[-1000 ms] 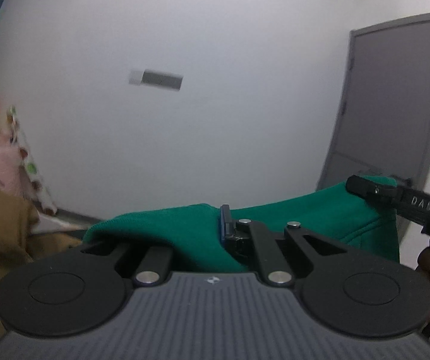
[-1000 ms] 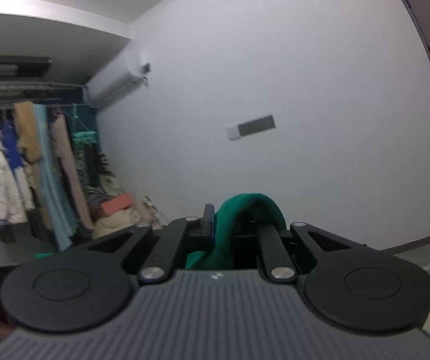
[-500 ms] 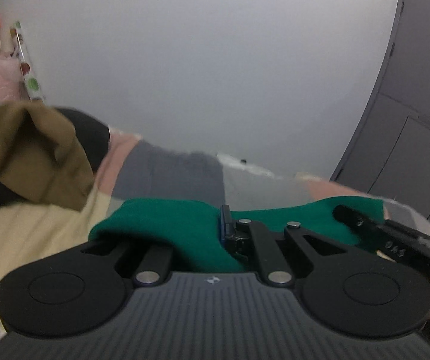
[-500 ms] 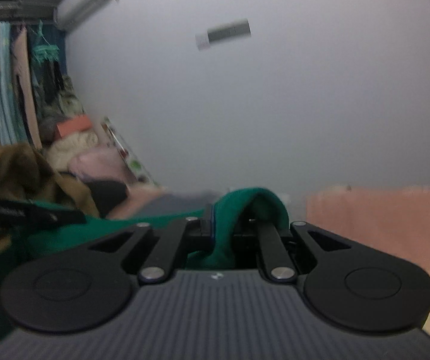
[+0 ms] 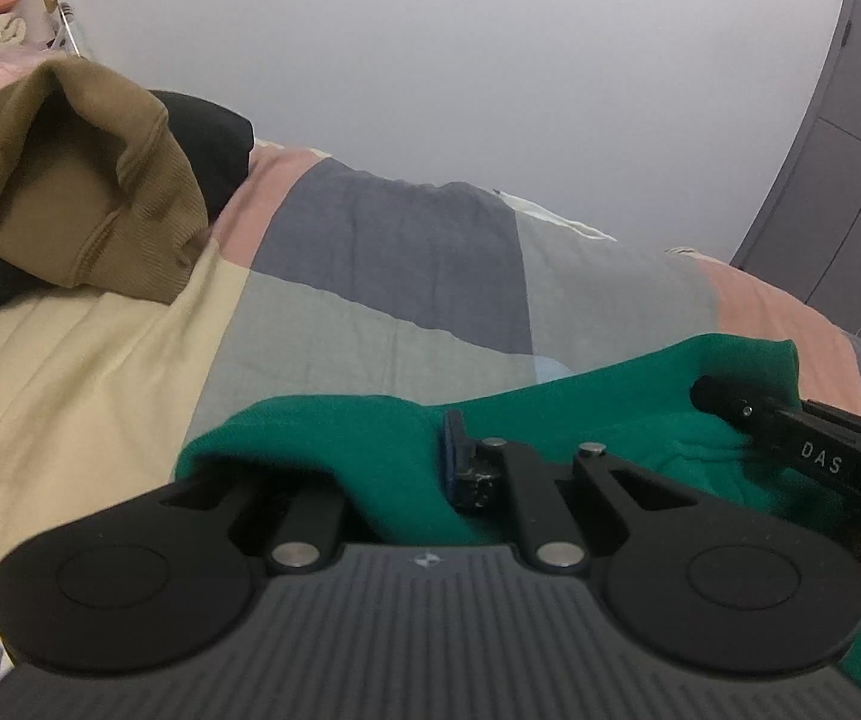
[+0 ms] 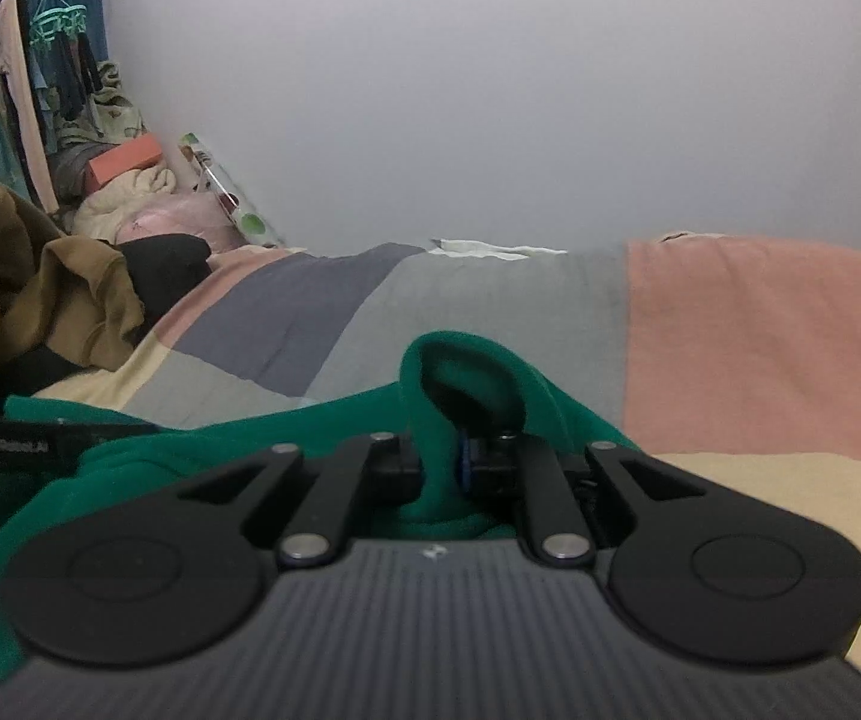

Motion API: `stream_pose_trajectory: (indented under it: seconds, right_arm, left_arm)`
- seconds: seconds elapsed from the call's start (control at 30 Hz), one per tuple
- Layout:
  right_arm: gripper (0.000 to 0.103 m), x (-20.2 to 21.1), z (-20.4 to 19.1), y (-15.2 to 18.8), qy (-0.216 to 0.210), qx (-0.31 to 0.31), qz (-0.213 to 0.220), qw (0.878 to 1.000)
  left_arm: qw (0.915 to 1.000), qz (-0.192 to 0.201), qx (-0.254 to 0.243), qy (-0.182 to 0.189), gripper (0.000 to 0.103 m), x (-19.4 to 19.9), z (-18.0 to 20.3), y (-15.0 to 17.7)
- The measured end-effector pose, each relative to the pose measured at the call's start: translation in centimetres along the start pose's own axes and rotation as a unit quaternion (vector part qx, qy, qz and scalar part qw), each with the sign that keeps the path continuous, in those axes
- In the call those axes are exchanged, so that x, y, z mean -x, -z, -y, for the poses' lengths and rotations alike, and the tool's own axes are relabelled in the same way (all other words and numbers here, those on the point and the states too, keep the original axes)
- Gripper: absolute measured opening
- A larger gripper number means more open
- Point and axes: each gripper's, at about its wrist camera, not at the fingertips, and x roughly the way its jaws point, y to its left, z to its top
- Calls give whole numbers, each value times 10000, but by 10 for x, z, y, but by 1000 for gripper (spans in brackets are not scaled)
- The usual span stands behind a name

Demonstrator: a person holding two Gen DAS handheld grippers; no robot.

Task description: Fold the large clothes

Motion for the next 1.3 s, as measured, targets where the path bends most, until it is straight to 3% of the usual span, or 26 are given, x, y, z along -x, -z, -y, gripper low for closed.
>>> stream_pose_trajectory:
  seconds: [0.13, 0.17, 0.23, 0.47, 0.67, 0.87, 1.13, 1.27, 1.3]
  right_arm:
    - [17, 15, -5, -4, -21, -182, 8, 9998]
    - [24, 20, -1, -2, 8, -194, -4, 9998]
    - [33, 38, -6, -6, 30, -174, 23, 9998]
    - [33, 133, -26, -14, 67, -185, 236, 9995]
    - [34, 233, -56, 2, 27, -215, 333, 9992]
    - [34, 312, -84, 39, 3, -115, 133, 9998]
    - [33, 363, -106, 108, -205, -79, -565, 9982]
    - [55, 367, -114, 139, -365, -203, -1100, 9931]
    - [55, 368, -118, 146, -402, -182, -1207, 9917]
  left_arm:
    - [9999, -21, 15, -141, 47, 27, 7, -4]
    - [9999, 24, 37, -129, 49, 40, 8, -5]
    - [9998, 102, 20, -189, 49, 64, 12, -6]
    - [9987, 399, -193, -266, 53, 183, 44, 9]
    - [9981, 558, -211, -144, 54, 291, 70, 49]
    - [9984, 565, -2, 48, 55, 368, 80, 106]
    - [9992, 253, 243, 195, 55, 406, 67, 197]
    - [9977, -99, 516, 435, 57, 392, 55, 231]
    - [9973, -177, 551, 460, 57, 388, 53, 236]
